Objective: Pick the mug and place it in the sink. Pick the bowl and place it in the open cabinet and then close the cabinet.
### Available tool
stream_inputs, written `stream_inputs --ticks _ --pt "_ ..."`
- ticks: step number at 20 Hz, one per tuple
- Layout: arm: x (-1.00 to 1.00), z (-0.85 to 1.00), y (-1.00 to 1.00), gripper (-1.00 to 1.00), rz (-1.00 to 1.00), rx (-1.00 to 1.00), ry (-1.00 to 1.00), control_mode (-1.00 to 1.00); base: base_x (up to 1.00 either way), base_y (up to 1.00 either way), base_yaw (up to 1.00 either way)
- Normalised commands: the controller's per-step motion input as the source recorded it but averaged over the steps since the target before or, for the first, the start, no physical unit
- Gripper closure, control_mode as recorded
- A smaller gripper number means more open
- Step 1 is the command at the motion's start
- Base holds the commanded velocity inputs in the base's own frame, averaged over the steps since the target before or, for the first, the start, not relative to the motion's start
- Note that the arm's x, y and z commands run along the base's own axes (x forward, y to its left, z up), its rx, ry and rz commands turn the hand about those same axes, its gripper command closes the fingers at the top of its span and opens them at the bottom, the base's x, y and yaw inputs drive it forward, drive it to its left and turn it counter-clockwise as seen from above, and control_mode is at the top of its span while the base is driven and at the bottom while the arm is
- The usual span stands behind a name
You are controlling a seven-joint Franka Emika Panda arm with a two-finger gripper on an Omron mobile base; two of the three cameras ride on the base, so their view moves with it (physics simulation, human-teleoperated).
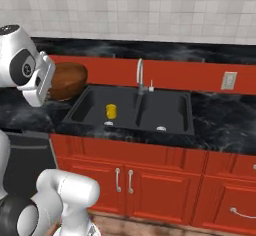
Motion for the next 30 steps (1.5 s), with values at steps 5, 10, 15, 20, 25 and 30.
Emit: stream_inputs --ticks 5,10,15,20,25,30 --pt "0.00 0.00 0.00 1.00 0.00 0.00 0.00 1.00 -1.00 0.00 -0.07" --pt "0.00 0.00 0.00 1.00 0.00 0.00 0.00 1.00 -0.55 0.04 -0.22" --pt "0.00 0.00 0.00 1.00 0.00 0.00 0.00 1.00 0.00 0.09 -0.91" --pt "0.00 0.00 0.00 1.00 0.00 0.00 0.00 1.00 0.00 0.00 -1.00" --pt "0.00 0.00 0.00 1.00 0.00 0.00 0.00 1.00 -0.03 0.00 -0.96" --pt "0.00 0.00 0.00 1.00 0.00 0.00 0.00 1.00 0.08 0.19 -0.82"
